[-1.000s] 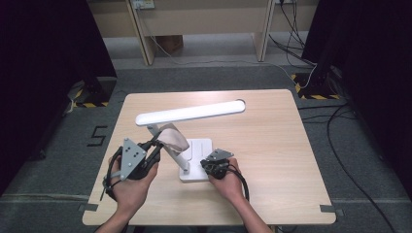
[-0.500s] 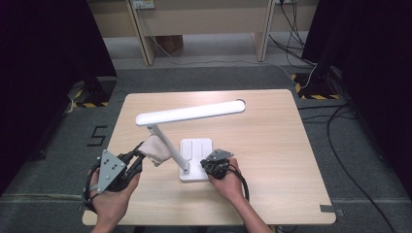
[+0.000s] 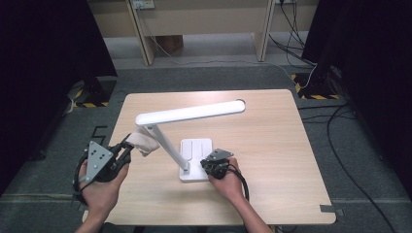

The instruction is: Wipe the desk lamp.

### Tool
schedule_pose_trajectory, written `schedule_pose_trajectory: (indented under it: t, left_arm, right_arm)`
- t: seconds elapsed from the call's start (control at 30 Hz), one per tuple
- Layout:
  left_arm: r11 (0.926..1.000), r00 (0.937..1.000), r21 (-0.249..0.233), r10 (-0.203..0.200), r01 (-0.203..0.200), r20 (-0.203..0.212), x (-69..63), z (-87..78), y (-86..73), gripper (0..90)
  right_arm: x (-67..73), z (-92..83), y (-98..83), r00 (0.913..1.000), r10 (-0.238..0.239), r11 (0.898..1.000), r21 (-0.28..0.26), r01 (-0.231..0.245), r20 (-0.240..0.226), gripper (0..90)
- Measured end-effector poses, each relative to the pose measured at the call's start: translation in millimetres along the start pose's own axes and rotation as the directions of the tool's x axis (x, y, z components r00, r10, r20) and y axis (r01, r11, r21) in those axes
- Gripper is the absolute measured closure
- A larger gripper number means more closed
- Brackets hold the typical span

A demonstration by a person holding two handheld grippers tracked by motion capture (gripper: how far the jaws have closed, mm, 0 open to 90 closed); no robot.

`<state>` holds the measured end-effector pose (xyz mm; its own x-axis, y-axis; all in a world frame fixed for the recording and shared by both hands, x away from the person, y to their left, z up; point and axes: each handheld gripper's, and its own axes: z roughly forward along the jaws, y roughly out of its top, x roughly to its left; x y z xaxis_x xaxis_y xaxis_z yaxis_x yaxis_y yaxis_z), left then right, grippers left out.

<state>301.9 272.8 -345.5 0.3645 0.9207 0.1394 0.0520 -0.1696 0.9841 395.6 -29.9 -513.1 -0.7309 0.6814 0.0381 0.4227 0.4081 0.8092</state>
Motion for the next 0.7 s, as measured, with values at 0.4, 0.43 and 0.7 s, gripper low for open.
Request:
schedule_pose_trajectory:
  t: [0.4, 0.43, 0.7]
  left_arm:
    - [0.9997, 0.9998, 0.019, 0.015, -0.015, 0.016, -6.0, 23.4, 4.1, 82.7]
    - [0.9997, 0.9998, 0.021, 0.013, -0.013, 0.016, -6.5, 24.8, 3.5, 82.7]
    - [0.9996, 0.9996, 0.017, 0.020, -0.020, 0.020, -10.7, 23.8, 8.1, 82.7]
  right_arm:
    - [0.1, -0.2, -0.4, 1.0000, 0.005, 1.000, 0.001, -0.005, -0.002, 86.7]
    - [0.5, -0.4, -0.5, 0.9999, 0.010, 1.000, 0.002, -0.010, -0.001, 86.6]
    - [-0.6, -0.1, 0.1, 1.0000, -0.003, 1.000, 0.002, 0.003, -0.003, 86.5]
